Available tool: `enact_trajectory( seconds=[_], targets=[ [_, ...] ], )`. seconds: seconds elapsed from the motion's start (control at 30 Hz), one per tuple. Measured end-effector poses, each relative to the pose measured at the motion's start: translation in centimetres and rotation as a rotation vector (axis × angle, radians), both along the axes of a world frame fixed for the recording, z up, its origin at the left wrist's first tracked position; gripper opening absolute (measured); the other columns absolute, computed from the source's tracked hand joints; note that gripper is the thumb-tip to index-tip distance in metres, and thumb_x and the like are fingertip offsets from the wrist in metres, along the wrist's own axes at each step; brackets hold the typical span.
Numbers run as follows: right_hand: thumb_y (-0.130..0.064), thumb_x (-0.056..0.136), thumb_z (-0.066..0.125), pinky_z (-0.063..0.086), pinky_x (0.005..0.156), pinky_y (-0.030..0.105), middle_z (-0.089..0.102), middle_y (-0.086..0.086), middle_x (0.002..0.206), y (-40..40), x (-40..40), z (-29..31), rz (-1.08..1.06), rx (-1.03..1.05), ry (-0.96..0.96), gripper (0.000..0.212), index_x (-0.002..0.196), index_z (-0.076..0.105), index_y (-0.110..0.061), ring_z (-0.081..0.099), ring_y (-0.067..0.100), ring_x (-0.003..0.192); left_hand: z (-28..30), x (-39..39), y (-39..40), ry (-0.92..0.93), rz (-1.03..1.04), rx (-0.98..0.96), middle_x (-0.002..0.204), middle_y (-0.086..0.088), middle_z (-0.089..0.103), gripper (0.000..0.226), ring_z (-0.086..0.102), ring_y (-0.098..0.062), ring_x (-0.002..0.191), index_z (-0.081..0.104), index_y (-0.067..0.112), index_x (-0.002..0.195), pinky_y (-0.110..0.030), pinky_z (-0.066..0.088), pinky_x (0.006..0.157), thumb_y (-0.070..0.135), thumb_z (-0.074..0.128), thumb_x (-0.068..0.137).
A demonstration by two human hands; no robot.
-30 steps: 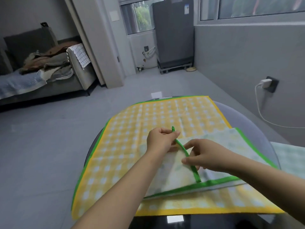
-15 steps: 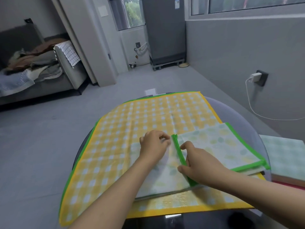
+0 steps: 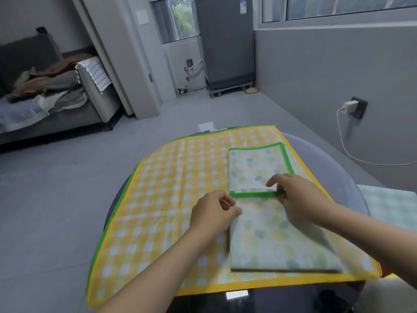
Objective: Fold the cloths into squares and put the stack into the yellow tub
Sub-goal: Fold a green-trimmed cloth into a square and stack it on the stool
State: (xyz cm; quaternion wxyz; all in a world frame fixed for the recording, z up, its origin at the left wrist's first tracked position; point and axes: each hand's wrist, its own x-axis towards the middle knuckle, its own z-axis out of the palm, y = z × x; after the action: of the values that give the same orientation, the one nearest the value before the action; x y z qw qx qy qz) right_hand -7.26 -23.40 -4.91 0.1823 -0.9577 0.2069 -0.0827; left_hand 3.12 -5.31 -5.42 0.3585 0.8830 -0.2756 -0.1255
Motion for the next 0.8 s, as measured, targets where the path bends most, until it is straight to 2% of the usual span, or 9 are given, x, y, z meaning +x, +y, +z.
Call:
enact_trajectory(
  seconds=[0.2,0.3,0.37,0.43,0.5,0.57,0.63,0.7,0.8],
  targets=[
    [-0.014,0.095,0.045,0.043,0.085,0.03,0.052,-0.002,0.117,0.1,-0.2,-0.5,0.027,0.014,-0.03,0.034,0.125,0.056,-0.027,0.052,0.021,0.108,-0.8,-0.7,0.0,-0.126,-0.099,0.003,0.106,0.012,0.049,0.032,0.053,-0.011,0.101,0.061,0.029,0.115,-0.036,0.043,0.099,0.039,0.064,0.085],
    [-0.021,0.097,0.042,0.04,0.085,0.026,0.051,-0.003,0.117,0.3,-0.6,-0.7,0.037,-0.042,-0.047,0.035,0.129,0.054,-0.026,0.051,0.02,0.109,-1.4,-1.4,-0.2,-0.215,-0.159,0.093,0.128,0.007,0.042,0.047,0.038,-0.012,0.124,0.05,0.026,0.132,-0.032,0.026,0.11,0.046,0.052,0.09],
    [-0.022,0.098,0.039,0.037,0.087,0.026,0.052,-0.002,0.12,0.5,-0.8,-1.1,0.057,-0.15,-0.038,0.038,0.134,0.05,-0.024,0.051,0.021,0.11,-1.6,-2.0,-0.4,-0.274,-0.207,0.214,0.144,0.006,0.03,0.062,0.022,-0.013,0.135,0.039,0.025,0.141,-0.031,0.015,0.111,0.055,0.036,0.086],
    [-0.023,0.098,0.036,0.032,0.098,0.027,0.049,-0.001,0.133,1.0,-1.1,-1.6,0.075,-0.229,-0.032,0.042,0.139,0.044,-0.023,0.045,0.022,0.12,-1.7,-2.4,-0.4,-0.315,-0.237,0.28,0.152,0.005,0.02,0.071,0.015,-0.015,0.138,0.032,0.025,0.145,-0.033,0.01,0.112,0.055,0.024,0.081],
    [-0.03,0.098,0.029,0.02,0.11,0.024,0.038,-0.002,0.147,2.0,-1.4,-1.9,0.109,-0.185,-0.048,0.046,0.142,0.038,-0.023,0.033,0.019,0.134,-1.8,-2.5,-0.4,-0.343,-0.251,0.31,0.154,0.003,0.017,0.074,0.014,-0.018,0.138,0.029,0.024,0.147,-0.034,0.01,0.113,0.055,0.016,0.081],
    [-0.043,0.095,0.017,0.003,0.113,0.018,0.02,-0.007,0.155,3.3,-2.1,-1.7,0.202,-0.082,-0.021,0.056,0.146,0.027,-0.023,0.014,0.01,0.143,-1.8,-2.5,-0.5,-0.382,-0.267,0.353,0.157,0.0,0.011,0.083,0.012,-0.019,0.14,0.026,0.022,0.147,-0.035,0.01,0.114,0.059,0.003,0.077],
    [-0.066,0.083,-0.006,-0.01,0.109,0.015,0.001,-0.013,0.156,4.1,-2.9,-1.7,0.275,-0.058,0.073,0.081,0.149,0.01,-0.023,-0.007,0.001,0.142,-1.9,-2.4,-0.6,-0.403,-0.301,0.389,0.159,0.003,0.0,0.077,0.006,-0.018,0.142,0.022,0.02,0.148,-0.035,0.007,0.115,0.058,0.005,0.083],
    [-0.074,0.062,-0.028,-0.015,0.109,0.018,-0.014,-0.017,0.151,3.6,-3.5,-2.0,0.29,-0.118,0.162,0.103,0.149,-0.004,-0.024,-0.02,-0.004,0.135,-2.2,-2.1,-0.6,-0.382,-0.334,0.397,0.16,0.007,-0.005,0.062,0.001,-0.015,0.144,0.018,0.02,0.149,-0.034,0.004,0.116,0.05,0.018,0.095],
    [-0.077,0.049,-0.037,-0.014,0.112,0.021,-0.022,-0.016,0.146,2.0,-4.0,-2.5,0.211,-0.138,0.196,0.115,0.148,-0.01,-0.025,-0.023,-0.003,0.133,-2.4,-1.6,-0.2,-0.368,-0.345,0.382,0.159,0.012,-0.003,0.068,-0.005,-0.008,0.145,0.013,0.026,0.15,-0.032,-0.002,0.117,0.055,0.017,0.089]
  ],
)
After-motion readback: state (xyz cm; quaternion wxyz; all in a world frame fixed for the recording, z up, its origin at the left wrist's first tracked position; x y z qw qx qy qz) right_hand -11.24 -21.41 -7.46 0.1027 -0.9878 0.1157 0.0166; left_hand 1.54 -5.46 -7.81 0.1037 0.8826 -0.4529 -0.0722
